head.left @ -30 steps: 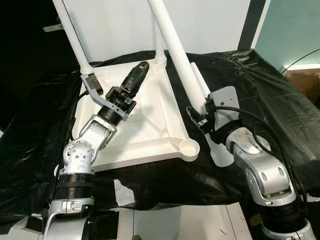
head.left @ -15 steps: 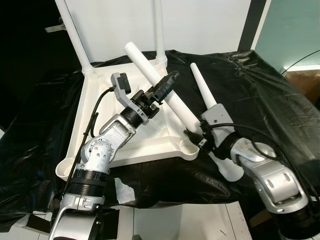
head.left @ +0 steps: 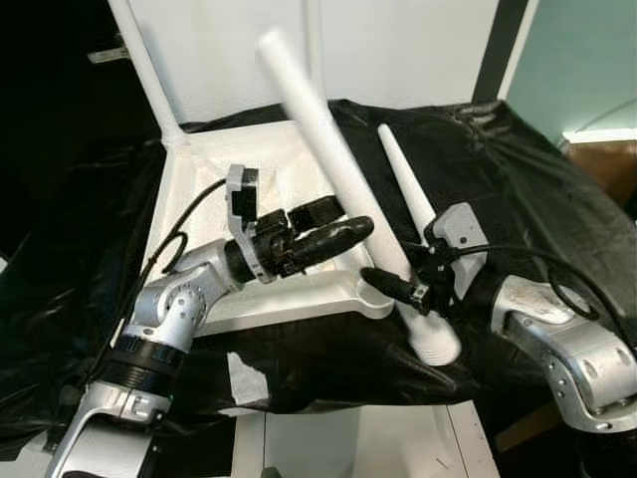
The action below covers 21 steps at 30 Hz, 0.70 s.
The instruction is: Building children table
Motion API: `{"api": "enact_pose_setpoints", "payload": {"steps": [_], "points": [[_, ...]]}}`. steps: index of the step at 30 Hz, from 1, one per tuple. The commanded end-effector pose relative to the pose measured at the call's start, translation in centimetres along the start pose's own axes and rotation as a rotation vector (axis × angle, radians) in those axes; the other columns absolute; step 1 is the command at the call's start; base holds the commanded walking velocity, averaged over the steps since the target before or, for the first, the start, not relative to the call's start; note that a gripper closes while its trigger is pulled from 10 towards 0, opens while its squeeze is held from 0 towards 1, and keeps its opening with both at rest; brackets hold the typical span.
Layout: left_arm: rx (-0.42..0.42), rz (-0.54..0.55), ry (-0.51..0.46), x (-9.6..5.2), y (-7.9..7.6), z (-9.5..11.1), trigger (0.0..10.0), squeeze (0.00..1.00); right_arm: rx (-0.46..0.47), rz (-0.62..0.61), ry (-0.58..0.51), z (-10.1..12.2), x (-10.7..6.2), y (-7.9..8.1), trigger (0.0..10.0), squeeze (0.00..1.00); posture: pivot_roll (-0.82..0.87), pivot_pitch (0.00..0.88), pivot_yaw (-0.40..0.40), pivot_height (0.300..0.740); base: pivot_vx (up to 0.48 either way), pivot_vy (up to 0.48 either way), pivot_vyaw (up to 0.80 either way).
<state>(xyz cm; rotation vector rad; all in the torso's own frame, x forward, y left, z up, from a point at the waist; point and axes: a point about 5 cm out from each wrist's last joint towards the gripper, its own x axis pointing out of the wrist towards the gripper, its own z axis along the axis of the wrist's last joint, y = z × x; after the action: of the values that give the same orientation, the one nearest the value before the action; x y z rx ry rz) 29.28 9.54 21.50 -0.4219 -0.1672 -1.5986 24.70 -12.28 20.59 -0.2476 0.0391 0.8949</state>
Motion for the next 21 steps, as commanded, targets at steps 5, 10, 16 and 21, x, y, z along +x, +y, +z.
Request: {"api": "enact_pose_setpoints", "payload": {"steps": [5,10,16,21], "points": [[-0.033,-0.262,0.017,1.07,-1.72,-0.43,0.0,0.00,0.024,-0.034,0.036,-0.77,-0.55,-0.82,10.0,0.00,-0.18,0.017,0.056,0.740,0.000,0.000,0.00],[-0.023,-0.265,0.006,1.13,-1.53,-0.64,0.0,0.00,0.028,-0.040,0.046,-0.86,-0.63,-1.01,10.0,0.00,-0.18,0.017,0.053,0.740,0.000,0.000,0.00],[0.002,-0.287,-0.010,1.03,-1.30,-0.55,5.4,0.00,0.037,-0.047,0.056,-1.04,-0.65,-1.07,10.0,0.00,-0.18,0.016,0.049,0.740,0.000,0.000,0.00],[0.040,-0.278,-0.033,1.70,-1.66,0.05,10.0,0.00,0.047,-0.049,0.080,-1.38,-0.37,-0.94,10.0,0.00,-0.18,0.016,0.050,0.740,0.000,0.000,0.00]]}}
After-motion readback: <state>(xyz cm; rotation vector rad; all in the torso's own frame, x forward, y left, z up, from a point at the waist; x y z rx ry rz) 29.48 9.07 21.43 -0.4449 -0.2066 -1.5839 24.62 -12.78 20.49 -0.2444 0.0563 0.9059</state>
